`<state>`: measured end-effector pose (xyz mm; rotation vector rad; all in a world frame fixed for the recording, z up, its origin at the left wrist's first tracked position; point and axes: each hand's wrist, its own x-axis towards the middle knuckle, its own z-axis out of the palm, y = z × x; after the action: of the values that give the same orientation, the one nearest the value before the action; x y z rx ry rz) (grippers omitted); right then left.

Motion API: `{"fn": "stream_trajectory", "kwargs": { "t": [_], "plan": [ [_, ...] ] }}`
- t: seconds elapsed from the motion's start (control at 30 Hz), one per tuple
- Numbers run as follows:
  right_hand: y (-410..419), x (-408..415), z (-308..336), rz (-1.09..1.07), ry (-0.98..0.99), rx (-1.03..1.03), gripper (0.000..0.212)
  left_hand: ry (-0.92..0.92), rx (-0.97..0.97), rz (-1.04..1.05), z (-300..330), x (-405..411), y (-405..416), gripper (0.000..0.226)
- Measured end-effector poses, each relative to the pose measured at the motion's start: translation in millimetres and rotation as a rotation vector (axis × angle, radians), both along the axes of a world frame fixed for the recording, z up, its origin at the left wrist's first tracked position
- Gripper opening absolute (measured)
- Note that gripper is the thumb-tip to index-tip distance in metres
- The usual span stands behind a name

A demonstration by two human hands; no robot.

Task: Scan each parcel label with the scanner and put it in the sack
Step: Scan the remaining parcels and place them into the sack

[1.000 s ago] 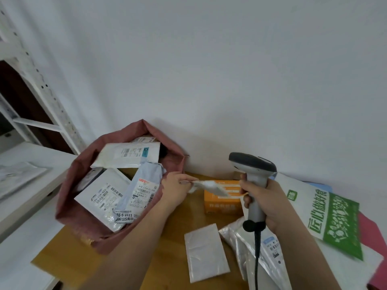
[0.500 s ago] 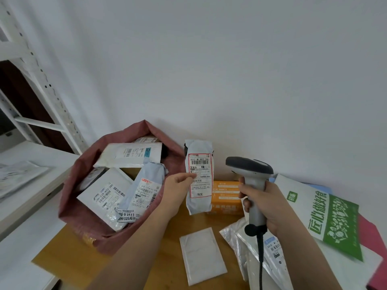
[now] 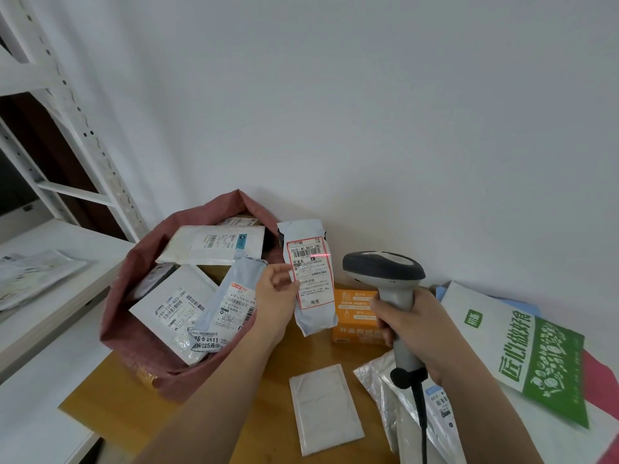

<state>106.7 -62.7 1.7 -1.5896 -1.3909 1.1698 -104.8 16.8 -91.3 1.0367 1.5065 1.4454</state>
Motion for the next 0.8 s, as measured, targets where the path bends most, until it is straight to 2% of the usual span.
{"fn": "stream_trajectory", "kwargs": {
  "t": [0.2,0.3,0.47,0.6,0.8],
  "plan": [
    [-5.5,4.5,7.2,0.017,-0.062,0.026,0.029,-0.005,-0.019,0.035,-2.4,-1.2,2.7,0.029],
    [-5.8,5.0,10.0,0.061,-0.06,-0.025,0.031,0.003,-0.035,0.046,-2.5,-1.5,3.1,0.031],
    [-5.0,4.6,8.7,0.061,-0.083,-0.067,0.024,0.025,-0.06,0.058,-0.6,-7.3,7.2,0.03],
    [-7.1,3.1,13.2,0.02,-0.089,-0.014,0.025,0.019,-0.073,0.081,-2.0,-15.6,8.3,0.03],
    [-14.2,-4.0,25.6,0.087,-0.173,0.1,0.034,-0.011,-0.066,0.099,-1.8,-26.7,9.9,0.034]
  ]
}}
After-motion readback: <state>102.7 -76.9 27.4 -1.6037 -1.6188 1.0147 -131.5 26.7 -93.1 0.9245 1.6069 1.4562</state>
